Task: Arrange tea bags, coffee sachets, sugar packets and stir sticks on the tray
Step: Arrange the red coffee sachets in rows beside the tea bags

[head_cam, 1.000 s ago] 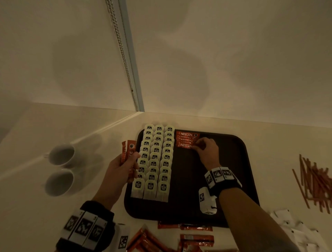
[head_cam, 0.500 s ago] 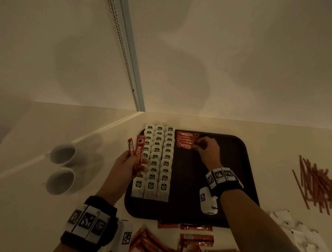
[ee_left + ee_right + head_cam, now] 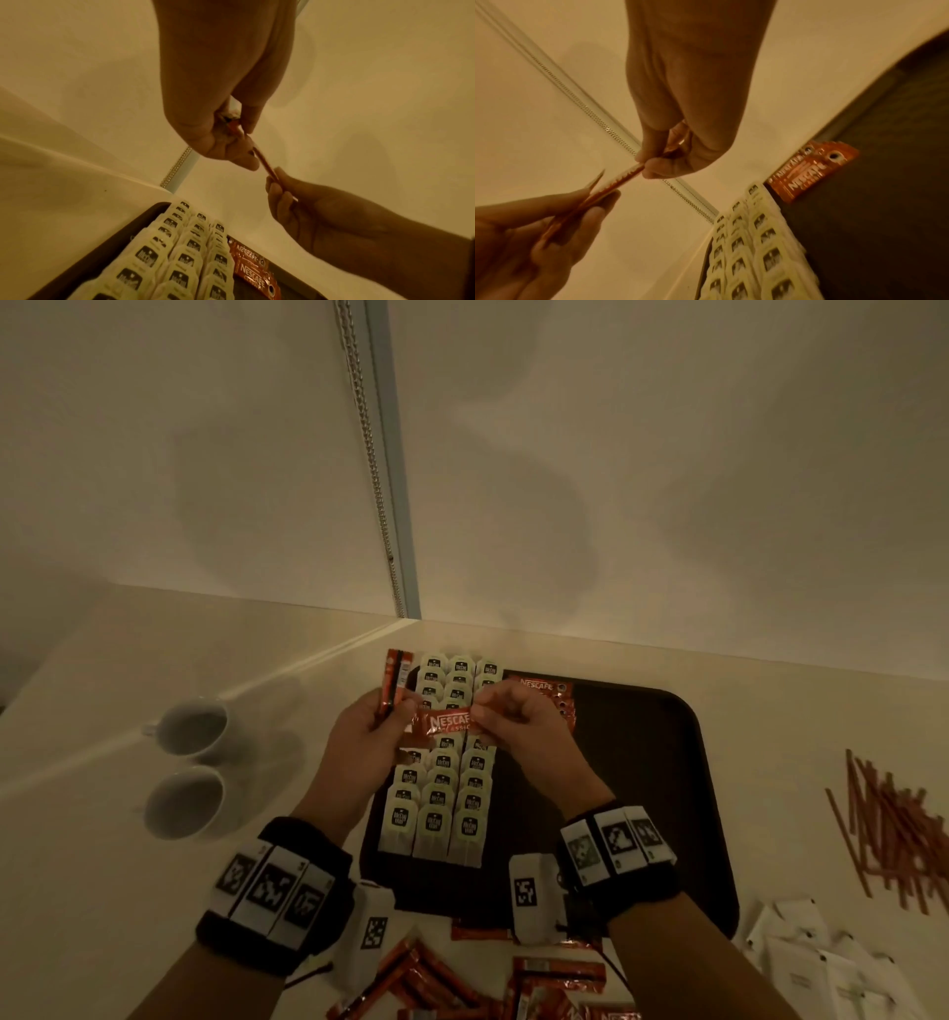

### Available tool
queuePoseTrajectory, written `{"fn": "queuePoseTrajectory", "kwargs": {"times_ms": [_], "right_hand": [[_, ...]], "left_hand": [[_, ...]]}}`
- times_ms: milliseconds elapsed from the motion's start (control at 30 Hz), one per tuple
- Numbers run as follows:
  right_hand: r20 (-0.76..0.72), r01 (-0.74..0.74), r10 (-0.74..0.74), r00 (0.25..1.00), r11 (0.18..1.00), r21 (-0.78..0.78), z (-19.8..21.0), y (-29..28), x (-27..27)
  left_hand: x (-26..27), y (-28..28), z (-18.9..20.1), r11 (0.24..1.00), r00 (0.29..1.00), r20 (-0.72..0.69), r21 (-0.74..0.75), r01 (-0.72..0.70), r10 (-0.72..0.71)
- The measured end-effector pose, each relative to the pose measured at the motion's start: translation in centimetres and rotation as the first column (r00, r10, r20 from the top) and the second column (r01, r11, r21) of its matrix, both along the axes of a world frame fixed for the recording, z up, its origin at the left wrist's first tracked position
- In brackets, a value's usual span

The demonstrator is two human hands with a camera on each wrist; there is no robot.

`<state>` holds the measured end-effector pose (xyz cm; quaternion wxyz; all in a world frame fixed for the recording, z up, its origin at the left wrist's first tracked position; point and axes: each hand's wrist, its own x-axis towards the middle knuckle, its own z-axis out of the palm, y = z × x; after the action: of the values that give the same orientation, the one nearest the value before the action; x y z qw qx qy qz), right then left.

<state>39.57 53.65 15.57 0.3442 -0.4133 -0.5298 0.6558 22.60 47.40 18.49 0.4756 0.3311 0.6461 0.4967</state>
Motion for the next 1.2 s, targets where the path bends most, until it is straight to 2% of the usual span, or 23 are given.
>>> {"fn": "queuePoseTrajectory", "kwargs": {"times_ms": [133, 200, 267, 367, 533, 633, 700, 800, 867, 967, 1100, 1200], "right_hand": [[-0.229, 0.013, -0.058, 0.972, 0.981, -0.193, -0.7, -1.0, -0.1], [-0.287, -0.002, -0.065, 0.956, 0.974, -0.228, -0.6, -1.4, -0.4], [-0.325, -0.01, -0.074, 0.943, 0.968, -0.253, -0.5, -1.7, -0.6], [-0.315, -0.005, -0.079, 0.946, 0.966, -0.258, -0.6, -1.9, -0.7], [-0.239, 0.017, -0.068, 0.969, 0.978, -0.206, -0.8, -1.9, -0.5], [-0.16, 0.011, -0.028, 0.987, 0.995, -0.104, -0.5, -1.9, -0.1], [-0.056, 0.01, -0.011, 0.998, 1.0, -0.015, -0.4, -1.6, 0.6], [0.136, 0.1, -0.108, 0.985, 0.993, 0.06, -1.4, -0.4, 2.9], [0.278, 0.202, -0.218, 0.935, 0.976, 0.084, -2.7, 0.7, 5.0], [0.461, 0.254, -0.291, 0.838, 0.957, 0.143, -4.8, 1.7, 7.6], [0.617, 0.214, -0.235, 0.751, 0.971, 0.109, -7.4, 2.6, 8.7], [0.644, 0.211, -0.249, 0.723, 0.968, 0.136, -8.3, 3.3, 8.5]], "left_hand": [[0.0, 0.0, 0.6, 0.998, 0.996, 0.077, 0.031, -0.056, 0.053], [0.2, -0.2, 0.6, 0.997, 0.999, 0.021, 0.078, -0.026, 0.024], [0.4, -0.3, 0.8, 0.992, 0.995, -0.099, 0.127, -0.017, 0.029], [0.6, -0.2, 1.0, 0.982, 0.966, -0.248, 0.188, -0.022, 0.07], [0.3, -0.2, 1.0, 0.973, 0.954, -0.282, 0.227, -0.035, 0.1], [0.1, -0.2, 0.3, 0.98, 0.953, -0.284, 0.193, -0.048, 0.102], [0.1, -0.5, -0.3, 0.987, 0.969, -0.231, 0.151, -0.056, 0.091], [-0.1, -1.2, -1.1, 0.997, 0.989, -0.142, 0.062, -0.042, 0.051], [-0.6, -1.7, -1.5, 1.0, 0.989, -0.145, 0.006, -0.018, 0.018], [-1.3, -2.3, -2.3, 0.999, 0.991, -0.135, -0.051, -0.018, 0.01], [-1.8, -2.8, -3.1, 0.996, 0.996, -0.092, -0.085, -0.025, 0.017], [-2.2, -3.1, -3.3, 0.995, 0.997, -0.076, -0.095, -0.018, 0.01]]}}
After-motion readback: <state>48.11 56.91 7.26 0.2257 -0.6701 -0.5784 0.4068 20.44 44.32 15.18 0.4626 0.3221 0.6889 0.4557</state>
